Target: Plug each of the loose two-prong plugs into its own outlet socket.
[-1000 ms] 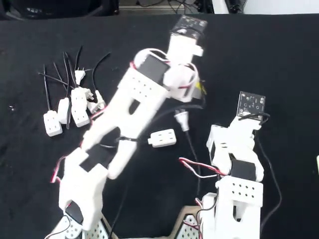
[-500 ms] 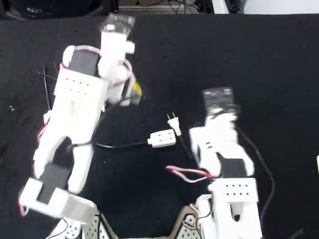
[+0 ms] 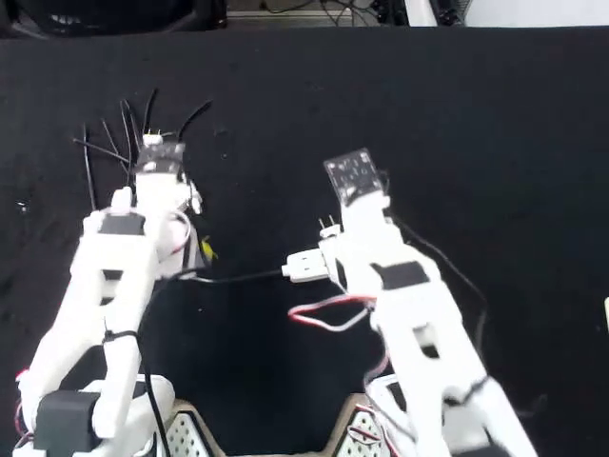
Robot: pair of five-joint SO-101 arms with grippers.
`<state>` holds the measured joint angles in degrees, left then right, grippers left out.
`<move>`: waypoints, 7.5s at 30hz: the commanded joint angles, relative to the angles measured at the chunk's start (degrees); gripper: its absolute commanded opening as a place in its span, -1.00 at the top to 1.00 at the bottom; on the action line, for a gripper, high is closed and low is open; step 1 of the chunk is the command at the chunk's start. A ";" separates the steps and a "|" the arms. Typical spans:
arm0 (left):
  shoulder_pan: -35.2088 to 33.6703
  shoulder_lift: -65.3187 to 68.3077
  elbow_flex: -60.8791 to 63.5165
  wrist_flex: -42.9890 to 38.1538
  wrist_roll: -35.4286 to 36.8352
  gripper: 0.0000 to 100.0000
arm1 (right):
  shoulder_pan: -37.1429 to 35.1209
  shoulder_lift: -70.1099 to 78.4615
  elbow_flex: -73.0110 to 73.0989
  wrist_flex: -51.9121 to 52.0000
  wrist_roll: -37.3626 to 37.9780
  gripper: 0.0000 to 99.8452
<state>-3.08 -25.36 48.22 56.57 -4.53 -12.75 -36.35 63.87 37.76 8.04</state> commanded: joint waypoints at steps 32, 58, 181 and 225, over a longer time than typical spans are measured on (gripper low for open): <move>-17.27 -2.20 16.92 -12.48 -17.58 0.49 | 4.48 17.10 -15.08 5.01 -1.23 0.98; -5.05 -2.46 -11.38 13.80 -1.49 0.49 | 5.71 19.56 -10.68 4.48 13.27 0.57; 1.45 -70.24 39.08 -3.43 1.58 0.49 | -8.53 8.57 -31.25 39.03 8.44 0.98; 1.27 -70.24 39.78 2.99 -3.52 0.49 | -4.31 48.04 -59.30 63.38 3.78 0.98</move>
<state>-1.41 -94.99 88.66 59.56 -7.43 -16.18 10.51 5.23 99.12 12.26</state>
